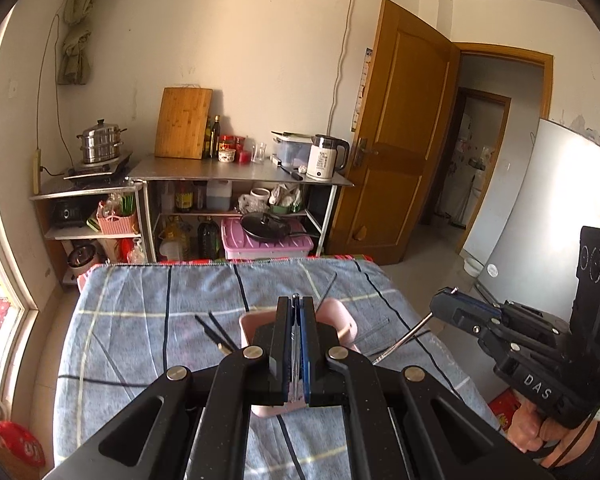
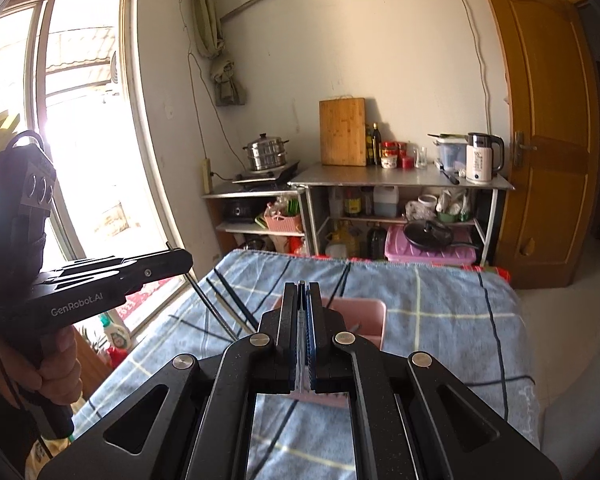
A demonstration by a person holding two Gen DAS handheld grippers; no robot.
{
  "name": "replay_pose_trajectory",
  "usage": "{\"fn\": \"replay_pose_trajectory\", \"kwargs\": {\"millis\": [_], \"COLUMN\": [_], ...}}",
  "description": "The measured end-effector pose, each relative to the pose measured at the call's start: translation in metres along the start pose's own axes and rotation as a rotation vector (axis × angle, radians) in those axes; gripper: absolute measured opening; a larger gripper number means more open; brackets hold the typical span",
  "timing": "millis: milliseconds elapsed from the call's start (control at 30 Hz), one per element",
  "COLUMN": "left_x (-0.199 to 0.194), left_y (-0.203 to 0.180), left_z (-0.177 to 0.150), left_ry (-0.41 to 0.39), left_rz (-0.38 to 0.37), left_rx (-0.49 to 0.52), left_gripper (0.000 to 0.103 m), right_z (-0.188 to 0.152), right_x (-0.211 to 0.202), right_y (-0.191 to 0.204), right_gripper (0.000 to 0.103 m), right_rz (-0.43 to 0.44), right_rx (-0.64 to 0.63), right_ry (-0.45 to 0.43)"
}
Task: Organize utensils
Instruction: 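Lower both metal chopsticks into the pink basket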
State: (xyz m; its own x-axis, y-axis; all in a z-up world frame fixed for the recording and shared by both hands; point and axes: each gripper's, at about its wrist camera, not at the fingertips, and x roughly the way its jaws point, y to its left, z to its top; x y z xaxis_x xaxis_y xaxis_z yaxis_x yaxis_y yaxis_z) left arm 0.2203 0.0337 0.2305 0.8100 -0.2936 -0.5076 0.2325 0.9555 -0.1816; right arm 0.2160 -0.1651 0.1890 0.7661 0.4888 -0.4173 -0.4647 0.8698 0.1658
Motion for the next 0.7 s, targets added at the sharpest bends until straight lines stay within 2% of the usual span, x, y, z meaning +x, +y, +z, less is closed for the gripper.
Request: {"fn": "replay_pose_trajectory", "kwargs": {"millis": [233,700], "left_x": [0.026,0.084], "left_y": [0.008,0.028], "left_z": [0.014,-0.014], "left_ry": [0.001,0.089], "left_rz": [0.018,0.036], "left_rx": [0.008,-0.003], "left_gripper": [0.003,0.003], "right_z": [0.009,-0.007], "right_x": [0.022,0.063], "right_y": [0.0,-0.006], "right_gripper": [0.004,0.004], "right_rz": [-0.004,-0.007], "right_rx": [0.002,0.009], "right_ry": [-0.007,0.058]}}
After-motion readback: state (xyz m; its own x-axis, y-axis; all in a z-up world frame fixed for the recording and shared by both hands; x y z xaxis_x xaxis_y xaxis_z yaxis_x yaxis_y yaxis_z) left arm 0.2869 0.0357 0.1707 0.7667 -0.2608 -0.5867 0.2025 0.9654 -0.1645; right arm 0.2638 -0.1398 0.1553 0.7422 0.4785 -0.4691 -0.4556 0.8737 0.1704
